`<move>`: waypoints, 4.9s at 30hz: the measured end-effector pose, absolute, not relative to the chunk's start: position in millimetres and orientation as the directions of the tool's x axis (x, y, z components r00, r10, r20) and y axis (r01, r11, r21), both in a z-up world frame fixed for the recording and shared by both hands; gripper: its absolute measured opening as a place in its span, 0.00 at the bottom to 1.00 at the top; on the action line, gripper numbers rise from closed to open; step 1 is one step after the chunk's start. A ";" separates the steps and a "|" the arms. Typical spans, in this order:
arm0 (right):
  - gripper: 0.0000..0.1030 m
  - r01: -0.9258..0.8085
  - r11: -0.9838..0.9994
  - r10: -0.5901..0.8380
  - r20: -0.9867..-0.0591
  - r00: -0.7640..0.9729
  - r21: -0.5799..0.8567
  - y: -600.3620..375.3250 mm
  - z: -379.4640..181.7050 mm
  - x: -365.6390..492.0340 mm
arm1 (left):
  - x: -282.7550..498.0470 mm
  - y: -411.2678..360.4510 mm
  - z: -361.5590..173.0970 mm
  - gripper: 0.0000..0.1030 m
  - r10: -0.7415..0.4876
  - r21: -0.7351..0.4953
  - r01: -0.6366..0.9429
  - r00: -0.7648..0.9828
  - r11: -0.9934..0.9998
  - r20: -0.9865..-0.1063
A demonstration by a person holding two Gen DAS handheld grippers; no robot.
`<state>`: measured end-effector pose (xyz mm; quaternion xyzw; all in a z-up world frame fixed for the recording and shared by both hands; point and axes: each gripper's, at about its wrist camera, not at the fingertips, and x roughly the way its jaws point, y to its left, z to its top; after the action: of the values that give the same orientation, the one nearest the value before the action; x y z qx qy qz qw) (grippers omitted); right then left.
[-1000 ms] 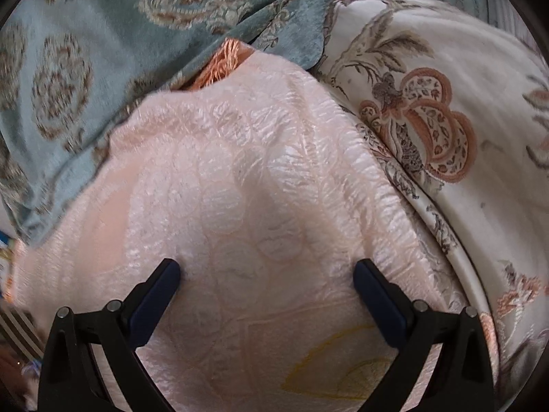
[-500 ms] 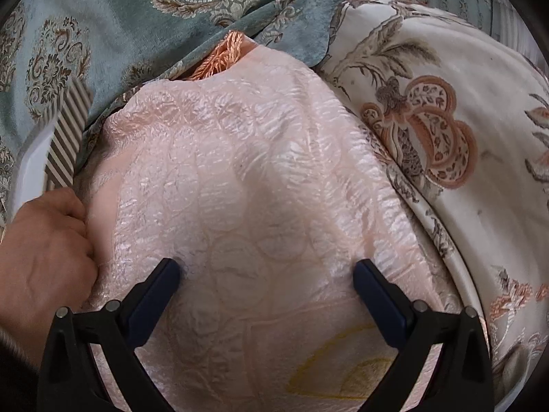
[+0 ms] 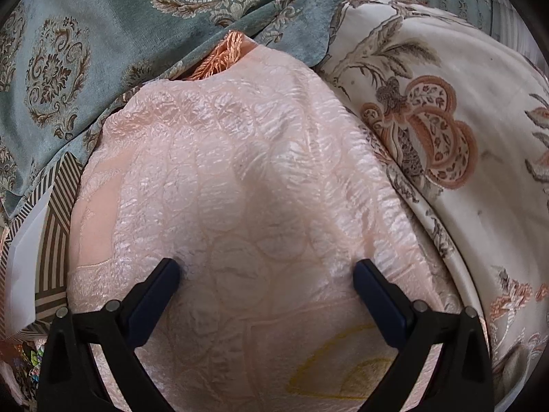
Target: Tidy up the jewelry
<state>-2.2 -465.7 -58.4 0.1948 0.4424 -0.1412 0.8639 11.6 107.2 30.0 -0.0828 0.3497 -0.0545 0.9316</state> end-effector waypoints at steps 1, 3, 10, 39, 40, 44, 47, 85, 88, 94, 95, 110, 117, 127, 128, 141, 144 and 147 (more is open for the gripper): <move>1.00 0.416 0.884 -0.072 -0.819 0.569 0.212 -465.8 -58.3 -2.4 | 4.9 102.5 27.2 0.84 -0.172 -0.199 0.052 0.742 0.979 -0.648; 1.00 0.417 0.884 -0.072 -0.819 0.569 0.212 -465.9 -58.1 -2.5 | -7.6 91.4 19.0 0.84 -0.190 -0.210 0.063 0.720 0.976 -0.667; 1.00 0.418 0.884 -0.075 -0.819 0.569 0.210 -465.1 -58.2 -2.6 | -47.7 69.4 17.0 0.84 -0.219 -0.202 0.113 0.730 0.973 -0.647; 0.96 -0.073 0.993 0.118 -0.781 0.614 0.093 -194.2 -12.3 -154.0 | -114.9 22.2 9.1 0.84 -0.149 -0.075 0.138 0.665 0.988 -0.732; 0.92 -0.082 0.992 0.129 -0.782 0.610 0.100 -191.8 -10.8 -153.8 | -116.9 19.8 7.1 0.84 -0.141 -0.061 0.141 0.665 0.988 -0.733; 0.92 -0.051 0.997 0.076 -0.741 0.667 0.057 -188.5 -3.7 -160.9 | -119.5 15.8 -0.7 0.84 -0.115 -0.027 0.142 0.660 0.989 -0.742; 0.92 -0.016 0.999 0.050 -0.791 0.609 0.050 -194.8 -23.0 -150.6 | -118.4 18.1 -4.2 0.84 -0.120 -0.042 0.134 0.652 0.990 -0.749; 0.99 -0.085 0.996 0.082 -0.684 0.725 0.029 -180.3 -13.4 -156.3 | -120.2 20.0 -17.9 0.87 -0.097 -0.003 0.146 0.647 0.989 -0.757; 1.00 -0.088 0.996 0.082 -0.679 0.729 0.025 -179.5 -13.4 -156.3 | -120.0 19.6 -18.5 0.87 -0.097 -0.001 0.147 0.646 0.989 -0.757; 1.00 -0.082 0.996 0.080 -0.679 0.730 0.029 -179.0 -14.3 -155.2 | -120.0 19.3 -19.2 0.87 -0.096 -0.001 0.146 0.645 0.989 -0.758; 1.00 -0.082 0.996 0.080 -0.677 0.731 0.029 -179.2 -14.1 -155.3 | -120.0 19.3 -19.2 0.87 -0.096 -0.001 0.147 0.645 0.989 -0.758; 0.99 -0.075 0.997 0.076 -0.677 0.732 0.030 -179.1 -13.6 -154.5 | -119.9 18.8 -19.8 0.87 -0.095 0.000 0.146 0.644 0.989 -0.760; 1.00 -0.075 0.997 0.076 -0.678 0.731 0.031 -181.2 -12.9 -154.2 | -120.2 18.7 -19.9 0.87 -0.094 0.001 0.146 0.644 0.989 -0.760; 0.99 -0.076 0.997 0.076 -0.673 0.736 0.029 -179.7 -9.2 -155.4 | -119.8 19.1 -18.9 0.87 -0.094 0.003 0.148 0.644 0.989 -0.759; 0.99 -0.074 0.997 0.071 -0.672 0.737 0.025 -179.0 -8.0 -155.5 | -119.8 19.3 -18.5 0.87 -0.093 0.005 0.149 0.645 0.989 -0.758; 0.99 -0.034 0.999 0.013 -0.726 0.688 -0.014 -180.6 -25.3 -147.5 | -118.6 28.2 -23.3 0.87 -0.114 -0.029 0.145 0.623 0.989 -0.774; 0.99 -0.019 1.000 0.015 -0.728 0.685 0.002 -185.8 -25.5 -147.0 | -119.4 45.5 -21.9 0.87 -0.144 -0.084 0.126 0.604 0.988 -0.784; 1.00 -0.004 0.999 0.027 -0.734 0.679 0.033 -192.5 -25.8 -145.5 | -120.5 62.9 -20.6 0.87 -0.188 -0.148 0.115 0.592 0.982 -0.784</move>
<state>-145.5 -192.5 -25.8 0.0145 0.4006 0.0083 0.9161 -120.5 62.9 -20.6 -0.0409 0.4438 -0.0851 0.8911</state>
